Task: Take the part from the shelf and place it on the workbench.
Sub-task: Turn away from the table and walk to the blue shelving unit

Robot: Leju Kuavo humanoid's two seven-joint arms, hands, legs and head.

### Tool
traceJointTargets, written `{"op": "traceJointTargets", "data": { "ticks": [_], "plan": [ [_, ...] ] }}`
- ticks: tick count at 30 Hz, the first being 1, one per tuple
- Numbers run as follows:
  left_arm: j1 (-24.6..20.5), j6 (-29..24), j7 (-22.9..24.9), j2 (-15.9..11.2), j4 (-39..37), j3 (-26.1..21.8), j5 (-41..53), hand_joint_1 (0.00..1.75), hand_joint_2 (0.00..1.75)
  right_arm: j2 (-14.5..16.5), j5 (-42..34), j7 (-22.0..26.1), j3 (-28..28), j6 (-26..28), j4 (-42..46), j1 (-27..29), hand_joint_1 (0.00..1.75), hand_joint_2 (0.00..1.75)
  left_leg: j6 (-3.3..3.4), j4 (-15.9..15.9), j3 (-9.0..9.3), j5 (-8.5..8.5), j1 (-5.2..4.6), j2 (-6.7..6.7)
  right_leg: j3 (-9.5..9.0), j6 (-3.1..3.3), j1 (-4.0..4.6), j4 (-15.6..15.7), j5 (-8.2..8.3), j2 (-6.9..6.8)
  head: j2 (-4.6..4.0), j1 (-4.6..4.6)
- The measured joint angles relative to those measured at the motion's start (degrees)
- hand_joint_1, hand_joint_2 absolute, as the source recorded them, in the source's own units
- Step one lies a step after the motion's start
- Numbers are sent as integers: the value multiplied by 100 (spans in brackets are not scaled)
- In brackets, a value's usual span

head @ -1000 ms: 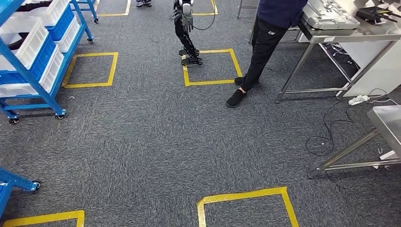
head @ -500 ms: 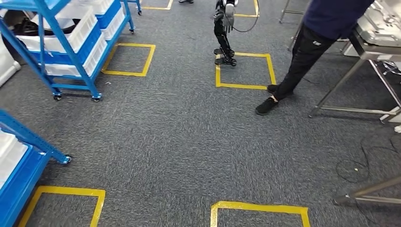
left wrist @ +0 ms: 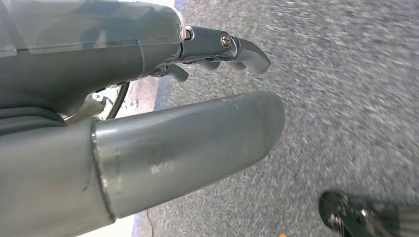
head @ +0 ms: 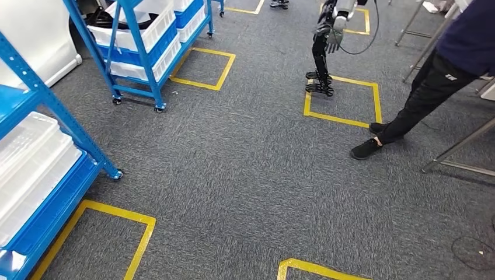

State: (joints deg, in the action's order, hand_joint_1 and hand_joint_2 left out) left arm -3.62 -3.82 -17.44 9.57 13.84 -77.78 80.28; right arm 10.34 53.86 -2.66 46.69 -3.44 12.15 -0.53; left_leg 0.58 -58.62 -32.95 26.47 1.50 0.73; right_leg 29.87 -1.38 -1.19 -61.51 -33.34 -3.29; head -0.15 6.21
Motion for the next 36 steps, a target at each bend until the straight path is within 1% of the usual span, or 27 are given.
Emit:
{"op": "traceJointTargets", "data": {
  "ticks": [2,3,4,5,6,7,8,10,12,13,15,17,18,19,20,21,22,24,25,26,28,30,32,33,34,35,36],
  "plan": [
    [-12,0,4,-4,0,2,5,0,0,1,13,-1,4,-4,0,22,0,0,42,2,-14,-7,-22,-106,369,11,-5,-752,-387,241,0,-1],
    [-13,0,7,-6,0,2,7,0,0,2,25,-1,8,-7,-1,31,0,0,55,1,-15,-7,-38,-171,557,23,-3,-1105,-502,279,0,-2],
    [-13,-1,10,-7,0,2,7,0,0,3,40,-1,13,-10,-1,39,0,0,61,0,-10,-6,-55,-249,677,42,2,-1300,-502,298,0,-1],
    [-10,-2,14,-8,0,2,7,0,0,5,61,0,18,-13,-1,45,0,0,64,0,1,-4,-66,-333,693,72,11,-1264,-373,315,0,-2],
    [-9,-3,16,-8,0,2,7,0,0,5,79,1,25,-15,-1,50,0,0,65,0,15,-4,-73,-419,609,111,25,-1008,-149,356,0,-1],
    [-8,-4,18,-7,0,2,8,0,0,5,90,2,33,-16,0,55,0,0,64,0,24,-4,-72,-502,459,156,44,-606,107,453,0,-1],
    [-12,-5,19,-3,0,3,8,0,0,5,96,4,45,-21,-1,60,0,0,56,-4,25,-4,-77,-570,313,196,61,-228,288,581,0,-2],
    [-11,-10,19,1,0,4,10,0,0,7,96,14,71,-35,-1,59,0,0,17,-6,3,-17,-68,-692,152,234,91,197,435,731,0,-2],
    [15,-20,19,-10,0,4,14,0,0,16,95,43,86,-51,0,30,0,0,-57,17,-22,-44,-57,-806,129,250,106,258,442,649,0,-2],
    [30,-22,19,-27,1,4,16,0,0,29,95,61,90,-56,0,17,0,0,-86,15,-28,-38,-53,-797,110,269,96,300,464,582,-1,-2],
    [32,-24,18,-54,4,4,27,0,0,55,93,89,101,-63,-1,14,0,0,-131,-215,-135,145,-75,-556,70,332,69,405,514,428,0,-5],
    [11,-24,17,-67,6,5,42,0,0,74,93,93,111,-68,-2,30,0,0,-168,-869,-423,542,-80,-238,58,372,77,440,529,255,0,-8],
    [5,-24,17,-71,7,6,45,0,0,79,93,92,114,-70,-3,38,0,0,-192,-1218,-576,704,-77,-173,61,377,85,435,524,163,0,-7],
    [7,-25,17,-80,7,7,47,0,0,86,93,89,117,-75,-3,42,0,0,-215,-1438,-663,770,-72,-141,63,378,89,427,517,79,0,-8],
    [14,-27,17,-93,8,7,49,0,0,96,90,82,121,-86,-4,42,0,0,-233,-1449,-645,719,-66,-121,65,376,90,416,507,0,0,-7],
    [26,-31,16,-114,10,8,53,0,0,110,83,76,125,-97,-4,37,0,0,-246,-1239,-514,570,-60,-91,64,367,88,400,493,-72,0,-8],
    [37,-34,15,-140,16,9,58,0,0,128,74,68,129,-110,-4,31,0,0,-252,-857,-294,372,-53,-20,60,352,87,376,475,-138,0,-8],
    [35,-40,7,-191,37,14,68,0,0,162,56,58,145,-132,-7,18,0,0,-204,-173,80,128,-70,174,59,296,109,317,427,-250,0,-6],
    [32,-42,-2,-213,48,16,70,0,0,180,48,55,157,-140,-9,7,0,0,-165,-8,155,91,-84,230,56,266,120,293,410,-296,0,-5],
    [32,-42,-16,-236,57,19,73,0,0,196,39,49,173,-147,-12,-9,0,0,-118,26,154,100,-102,231,50,236,130,285,402,-338,0,-5],
    [48,-40,-44,-281,72,19,74,0,0,232,13,25,208,-151,-15,-50,0,0,-41,63,144,63,-93,123,18,173,123,281,390,-374,0,-6],
    [46,-38,-62,-302,85,19,73,0,0,253,-6,0,240,-150,-16,-64,0,0,37,118,161,9,-63,21,75,107,100,98,221,-131,0,-4],
    [24,-36,-76,-305,91,20,74,0,0,257,-9,-5,260,-150,-19,-48,0,0,93,134,136,-33,-55,-79,345,74,73,-492,-153,193,0,-3],
    [14,-32,-87,-307,92,21,80,0,0,258,-9,-5,266,-150,-19,-38,0,0,108,129,113,-47,-58,-139,517,68,66,-852,-319,261,0,-4],
    [10,-28,-102,-308,92,22,87,0,0,257,-9,-5,269,-147,-20,-31,0,0,113,122,96,-55,-61,-212,640,62,58,-1115,-393,291,0,-4],
    [12,-23,-118,-308,92,23,93,0,0,256,-9,-5,272,-141,-20,-23,0,0,112,113,85,-60,-62,-291,680,61,50,-1197,-355,305,0,-4],
    [17,-21,-133,-306,92,25,102,0,0,255,-9,-5,273,-132,-20,-17,0,0,105,100,80,-63,-61,-375,618,66,42,-1066,-208,321,0,-4]
  ]
}}
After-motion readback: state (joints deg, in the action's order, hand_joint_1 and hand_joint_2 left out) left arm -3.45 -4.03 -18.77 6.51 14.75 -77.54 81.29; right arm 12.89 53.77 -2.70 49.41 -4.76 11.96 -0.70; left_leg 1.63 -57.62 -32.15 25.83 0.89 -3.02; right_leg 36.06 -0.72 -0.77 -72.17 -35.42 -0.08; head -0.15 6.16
